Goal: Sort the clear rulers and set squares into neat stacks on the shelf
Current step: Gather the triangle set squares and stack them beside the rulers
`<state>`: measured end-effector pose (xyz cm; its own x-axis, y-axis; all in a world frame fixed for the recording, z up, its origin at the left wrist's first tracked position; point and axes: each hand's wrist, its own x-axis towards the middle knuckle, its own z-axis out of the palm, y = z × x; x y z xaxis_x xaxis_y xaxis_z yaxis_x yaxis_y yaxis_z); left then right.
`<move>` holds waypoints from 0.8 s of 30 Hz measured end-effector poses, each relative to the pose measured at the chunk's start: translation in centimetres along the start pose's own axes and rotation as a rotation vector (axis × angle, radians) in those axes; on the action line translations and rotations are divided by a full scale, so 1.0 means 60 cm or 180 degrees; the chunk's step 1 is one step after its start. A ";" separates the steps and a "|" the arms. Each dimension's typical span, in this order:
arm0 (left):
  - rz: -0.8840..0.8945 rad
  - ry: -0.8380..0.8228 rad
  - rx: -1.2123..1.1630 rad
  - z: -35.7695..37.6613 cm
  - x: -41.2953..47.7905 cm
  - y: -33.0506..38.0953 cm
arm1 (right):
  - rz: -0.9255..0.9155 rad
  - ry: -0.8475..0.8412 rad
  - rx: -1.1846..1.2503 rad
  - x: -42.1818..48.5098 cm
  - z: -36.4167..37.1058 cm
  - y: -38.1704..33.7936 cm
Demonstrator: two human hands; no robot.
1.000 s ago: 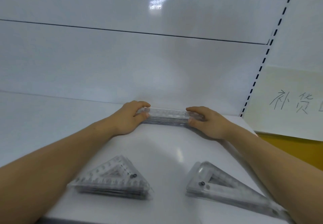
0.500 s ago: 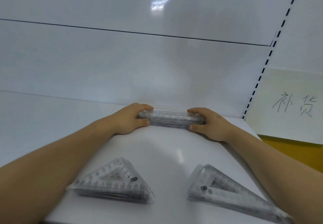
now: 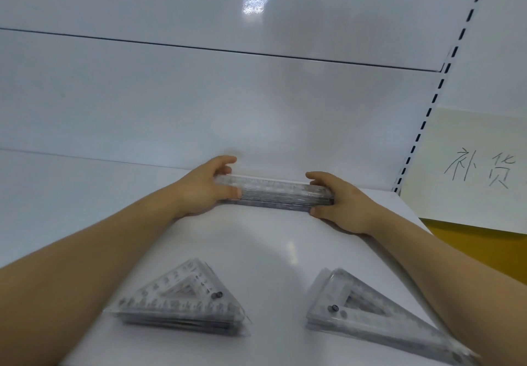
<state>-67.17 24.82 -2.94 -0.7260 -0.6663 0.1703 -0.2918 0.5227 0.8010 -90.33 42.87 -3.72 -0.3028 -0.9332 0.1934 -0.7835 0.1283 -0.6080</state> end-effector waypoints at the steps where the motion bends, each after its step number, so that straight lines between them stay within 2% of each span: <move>1: -0.0048 -0.0037 -0.0147 0.002 0.000 0.002 | 0.0012 -0.0031 0.0049 0.000 0.002 -0.001; 5: -0.0103 -0.0121 -0.0634 0.019 0.005 0.008 | -0.0005 -0.0175 -0.0093 0.005 0.002 -0.005; 7: -0.0091 -0.0126 -0.0511 0.017 0.003 0.007 | -0.0008 -0.0187 -0.0094 0.004 0.004 -0.005; 11: 0.0257 -0.0229 0.1009 0.003 -0.007 -0.005 | -0.0123 0.0037 -0.0164 -0.004 0.001 -0.011; 14: 0.0400 -0.0233 0.1562 0.002 -0.008 -0.009 | -0.0220 -0.0045 -0.0755 -0.002 -0.001 -0.010; 17: 0.0448 -0.0250 0.1626 0.004 -0.004 -0.007 | -0.0216 -0.0114 -0.0836 -0.001 -0.002 -0.014; 20: 0.0474 -0.0288 0.1525 0.006 -0.007 -0.004 | -0.0219 0.0029 -0.0538 -0.003 0.000 -0.019; 24: 0.0562 -0.0256 0.1396 0.008 -0.007 -0.002 | -0.0226 0.0131 -0.0625 0.005 0.007 -0.017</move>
<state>-67.10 25.29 -3.37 -0.8289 -0.5129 0.2232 -0.3824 0.8108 0.4431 -89.42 42.33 -3.35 -0.2617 -0.9283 0.2640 -0.8931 0.1292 -0.4308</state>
